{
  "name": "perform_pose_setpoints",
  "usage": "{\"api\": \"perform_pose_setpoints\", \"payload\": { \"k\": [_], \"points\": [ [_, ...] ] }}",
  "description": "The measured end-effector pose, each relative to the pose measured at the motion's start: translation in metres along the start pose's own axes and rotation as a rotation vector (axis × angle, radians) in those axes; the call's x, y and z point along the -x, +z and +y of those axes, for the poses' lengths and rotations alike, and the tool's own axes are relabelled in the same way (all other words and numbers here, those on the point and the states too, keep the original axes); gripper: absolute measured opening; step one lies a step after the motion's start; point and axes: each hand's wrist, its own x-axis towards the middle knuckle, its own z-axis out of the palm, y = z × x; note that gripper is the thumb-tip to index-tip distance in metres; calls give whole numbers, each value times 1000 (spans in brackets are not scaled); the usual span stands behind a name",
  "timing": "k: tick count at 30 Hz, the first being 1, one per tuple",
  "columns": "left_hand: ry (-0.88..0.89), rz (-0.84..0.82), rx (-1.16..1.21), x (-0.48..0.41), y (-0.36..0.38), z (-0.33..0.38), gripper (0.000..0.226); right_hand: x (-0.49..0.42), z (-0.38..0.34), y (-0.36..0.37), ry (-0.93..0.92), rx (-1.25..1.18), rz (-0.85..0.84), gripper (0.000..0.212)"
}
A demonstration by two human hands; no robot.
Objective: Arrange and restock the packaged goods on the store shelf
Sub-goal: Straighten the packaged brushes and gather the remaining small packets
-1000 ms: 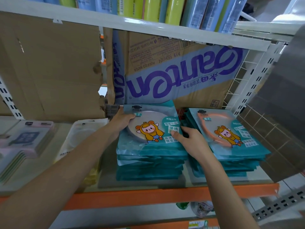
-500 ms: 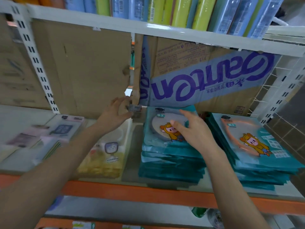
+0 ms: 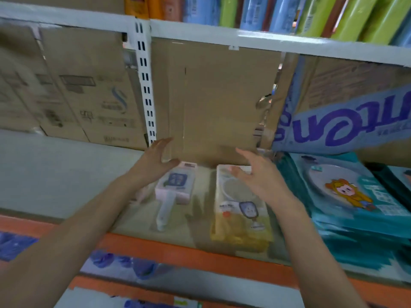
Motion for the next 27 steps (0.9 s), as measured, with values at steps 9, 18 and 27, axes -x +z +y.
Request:
{"api": "perform_pose_setpoints", "payload": {
  "k": [9,18,27],
  "points": [
    [-183,-262,-135,1,-25,-113,74,-4,-71,77,106,75,-35,56],
    [-156,-269,-329,12,-2,-131,88,0,-92,99,158,81,-64,64],
    [-163,-223,-442,10,-3,-127,75,-14,-97,102,106,77,-91,62]
  ]
}}
